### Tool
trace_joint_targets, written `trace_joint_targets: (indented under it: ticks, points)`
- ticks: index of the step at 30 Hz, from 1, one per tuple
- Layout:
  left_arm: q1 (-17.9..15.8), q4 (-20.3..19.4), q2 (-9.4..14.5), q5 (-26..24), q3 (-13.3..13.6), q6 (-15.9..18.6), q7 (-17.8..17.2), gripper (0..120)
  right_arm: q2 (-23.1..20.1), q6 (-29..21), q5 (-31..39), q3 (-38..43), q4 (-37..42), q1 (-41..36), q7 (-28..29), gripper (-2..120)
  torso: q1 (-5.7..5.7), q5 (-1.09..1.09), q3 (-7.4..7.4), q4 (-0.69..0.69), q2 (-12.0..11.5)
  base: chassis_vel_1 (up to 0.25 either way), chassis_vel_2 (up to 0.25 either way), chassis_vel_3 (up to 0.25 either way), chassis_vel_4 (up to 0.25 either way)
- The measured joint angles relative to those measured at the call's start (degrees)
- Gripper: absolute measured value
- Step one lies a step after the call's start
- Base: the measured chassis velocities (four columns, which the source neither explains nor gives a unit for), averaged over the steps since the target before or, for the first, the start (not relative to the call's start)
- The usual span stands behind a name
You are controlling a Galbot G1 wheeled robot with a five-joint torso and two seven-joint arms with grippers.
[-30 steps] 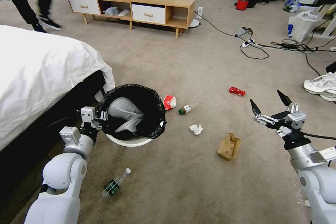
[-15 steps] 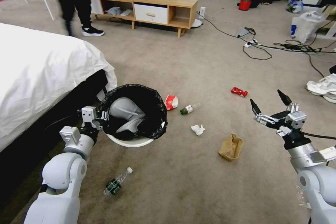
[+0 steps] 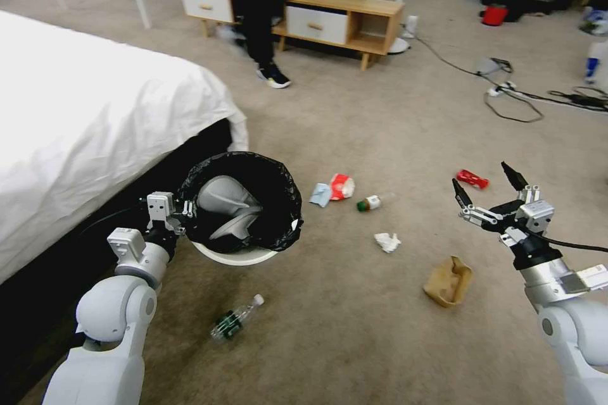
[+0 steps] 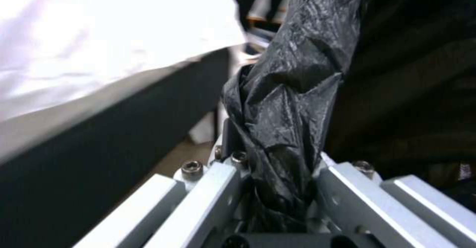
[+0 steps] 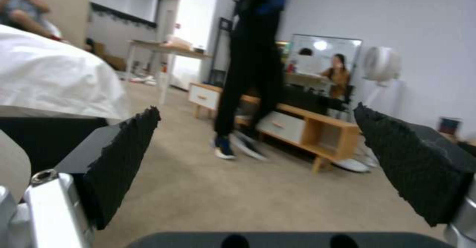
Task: Pick up the trash bin and place the garbage on the floor into it.
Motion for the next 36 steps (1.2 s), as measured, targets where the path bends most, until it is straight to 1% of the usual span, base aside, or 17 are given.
trace_joint_targets:
  ticks: [1,4,6,8,10,12,13,14,15,16,17,18,22,24,25,30,36]
  points:
    - [0.04,0.0,-0.02,0.11,-0.01,-0.18,-0.14,2,0.01,0.0,0.0,0.0,0.0,0.0,-0.01,100,0.0,0.0,0.0,0.02,0.0,0.093,0.098,0.085,0.094]
    - [0.06,0.0,-0.02,0.18,-0.04,-0.22,-0.17,2,0.02,0.0,0.0,0.0,0.0,-0.03,-0.01,100,0.0,0.0,0.0,0.02,0.0,0.068,0.09,0.085,0.066]
    - [0.09,-0.02,-0.02,0.2,-0.09,-0.4,-0.33,2,0.02,0.0,-0.01,0.0,0.0,-0.07,-0.01,100,0.0,0.0,0.0,-0.08,0.0,0.0,0.0,0.0,0.0]
    - [0.11,-0.05,0.0,0.2,-0.11,-0.41,-0.33,2,0.01,0.0,-0.01,0.01,0.01,-0.06,-0.01,100,0.0,0.0,0.0,-0.09,0.0,0.0,0.0,0.0,0.0]
    - [0.27,-0.23,0.05,0.1,-0.12,-0.41,-0.34,2,0.01,0.0,-0.01,0.01,0.03,-0.06,-0.01,100,0.0,0.0,0.0,-0.09,0.0,0.0,0.0,0.0,0.0]
    - [0.75,-1.25,0.2,-1.33,-0.03,0.51,-0.84,2,0.01,0.0,-0.01,0.01,0.08,-0.09,-0.01,100,0.0,0.0,0.0,-0.04,0.0,0.0,0.0,0.0,0.0]
    - [0.75,-1.25,0.2,-1.33,-0.03,0.51,-0.84,2,0.01,0.0,-0.01,0.01,0.08,-0.09,-0.01,100,0.0,0.0,0.0,-0.04,0.0,0.0,0.0,0.0,0.0]
    - [1.05,-2.07,0.32,-2.75,0.08,1.73,-1.16,2,-0.04,0.0,-0.01,0.01,0.08,-0.12,-0.01,100,0.0,0.0,0.0,-0.02,0.0,0.0,0.0,0.0,0.0]
    - [1.44,-3.26,0.49,-4.37,0.19,3.75,-1.48,2,-0.13,-0.02,-0.01,0.01,0.08,-0.14,-0.01,100,0.0,0.0,0.0,-0.02,0.0,0.0,0.0,0.0,0.0]
    - [1.44,-3.26,0.49,-4.37,0.19,3.75,-1.48,2,-0.13,-0.02,-0.01,0.01,0.08,-0.14,-0.01,100,0.0,0.0,0.0,-0.02,0.0,0.0,0.0,0.0,0.0]
    - [1.9,-4.58,0.76,-5.46,0.25,5.74,-1.73,2,-0.2,-0.04,-0.01,0.01,0.02,-0.15,-0.02,100,0.0,-0.01,0.0,-0.04,0.0,0.0,0.0,0.0,0.0]
    - [2.31,-5.78,1.07,-5.82,0.23,6.85,-1.89,2,-0.23,-0.06,-0.01,0.01,-0.07,-0.14,-0.01,100,0.0,0.0,0.0,-0.04,0.0,0.0,0.0,0.0,0.0]
    - [2.76,-6.93,1.36,-6.04,0.12,7.68,-2.06,2,-0.23,-0.08,-0.02,0.01,-0.15,-0.13,-0.01,100,0.0,0.01,0.0,-0.04,0.0,0.0,0.0,0.0,0.0]
    - [5.0,-11.11,2.37,-6.63,-0.46,10.5,-2.9,2,-0.24,-0.11,-0.16,-0.12,-0.36,-0.11,-0.01,100,0.0,0.01,0.0,-0.03,0.0,0.0,0.0,0.0,0.0]
    - [5.58,-11.98,2.61,-6.64,-0.66,11.03,-3.4,2,-0.27,-0.11,-0.18,-0.12,-0.43,-0.11,-0.01,100,0.0,0.01,0.0,-0.04,0.0,0.0,0.0,0.0,0.0]
    - [6.85,-13.61,3.26,-6.76,-1.11,12.3,-5.07,2,-0.26,-0.11,-0.28,-0.03,-0.48,-0.23,-0.01,100,0.0,0.0,0.0,-0.03,0.0,0.0,0.0,0.0,0.0]
    - [10.29,-16.58,3.79,-6.16,-2.52,12.53,-5.6,2,-0.06,0.08,-0.41,0.11,-0.64,-0.45,-0.02,100,0.0,0.0,0.0,-0.03,0.0,0.0,0.0,0.0,0.0]
